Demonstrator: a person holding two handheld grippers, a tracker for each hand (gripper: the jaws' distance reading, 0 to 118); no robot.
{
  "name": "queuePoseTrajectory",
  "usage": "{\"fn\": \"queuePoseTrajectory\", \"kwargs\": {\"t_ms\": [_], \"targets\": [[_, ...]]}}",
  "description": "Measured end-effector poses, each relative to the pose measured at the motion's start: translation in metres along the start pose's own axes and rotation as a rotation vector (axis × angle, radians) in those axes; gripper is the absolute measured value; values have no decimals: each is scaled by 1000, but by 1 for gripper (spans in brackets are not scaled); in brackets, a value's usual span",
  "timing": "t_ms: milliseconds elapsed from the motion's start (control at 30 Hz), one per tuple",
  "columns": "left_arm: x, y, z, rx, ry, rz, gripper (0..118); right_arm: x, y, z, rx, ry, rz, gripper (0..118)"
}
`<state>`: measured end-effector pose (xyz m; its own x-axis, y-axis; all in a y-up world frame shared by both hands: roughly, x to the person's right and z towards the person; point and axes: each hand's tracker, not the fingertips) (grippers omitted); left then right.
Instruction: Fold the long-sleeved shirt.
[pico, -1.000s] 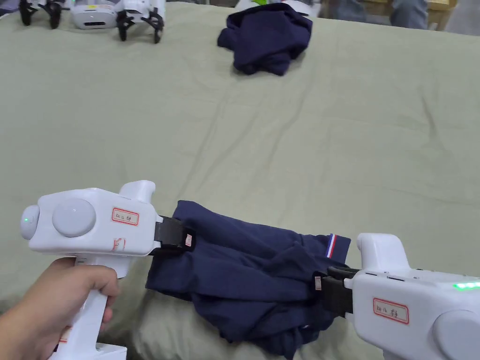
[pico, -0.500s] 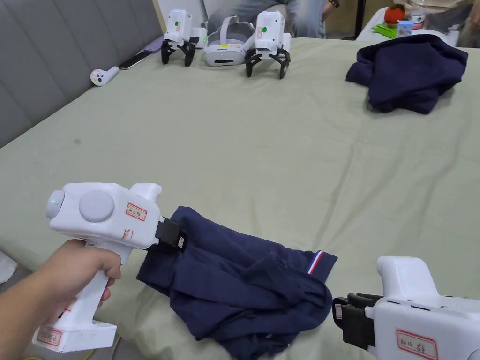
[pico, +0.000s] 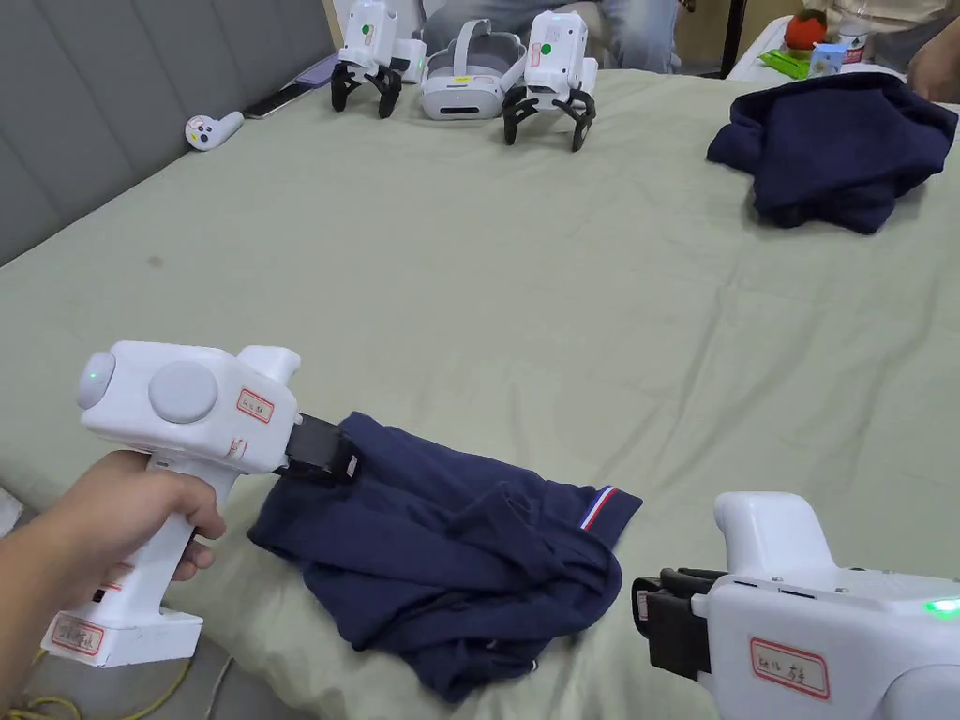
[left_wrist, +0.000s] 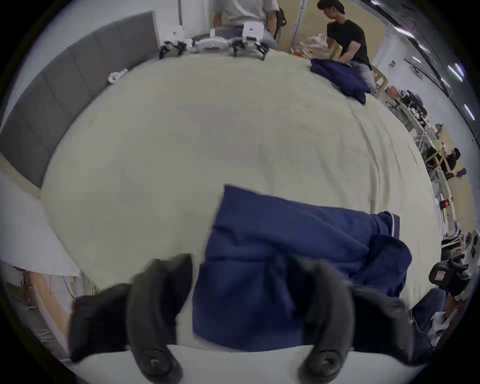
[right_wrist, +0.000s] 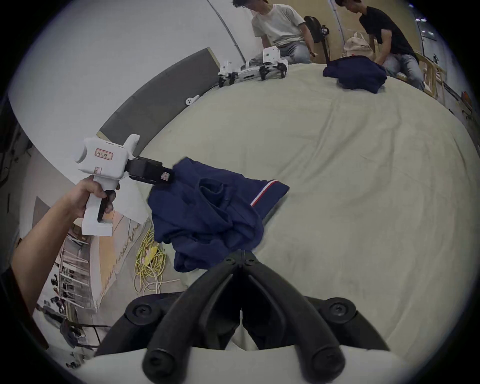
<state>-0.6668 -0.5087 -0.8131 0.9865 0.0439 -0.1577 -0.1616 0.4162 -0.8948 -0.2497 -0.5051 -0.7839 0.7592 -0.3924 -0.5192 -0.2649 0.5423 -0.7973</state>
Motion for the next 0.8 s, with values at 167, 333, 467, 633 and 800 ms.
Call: {"fn": "queuePoseTrajectory", "kwargs": {"t_ms": [167, 333, 467, 633, 800], "targets": [[9, -13, 52, 114, 12, 62, 95, 10, -15, 41, 41, -14, -1, 1], [70, -33, 97, 247, 29, 31, 96, 24, -35, 100, 107, -58, 9, 1], [164, -60, 138, 338, -56, -36, 94, 45, -60, 156, 178, -177, 27, 1], [289, -85, 150, 501, -140, -141, 76, 81, -98, 229, 253, -329, 0, 1], [410, -127, 180, 599, -247, -250, 63, 114, -146, 307, 365, -513, -92, 1]]}}
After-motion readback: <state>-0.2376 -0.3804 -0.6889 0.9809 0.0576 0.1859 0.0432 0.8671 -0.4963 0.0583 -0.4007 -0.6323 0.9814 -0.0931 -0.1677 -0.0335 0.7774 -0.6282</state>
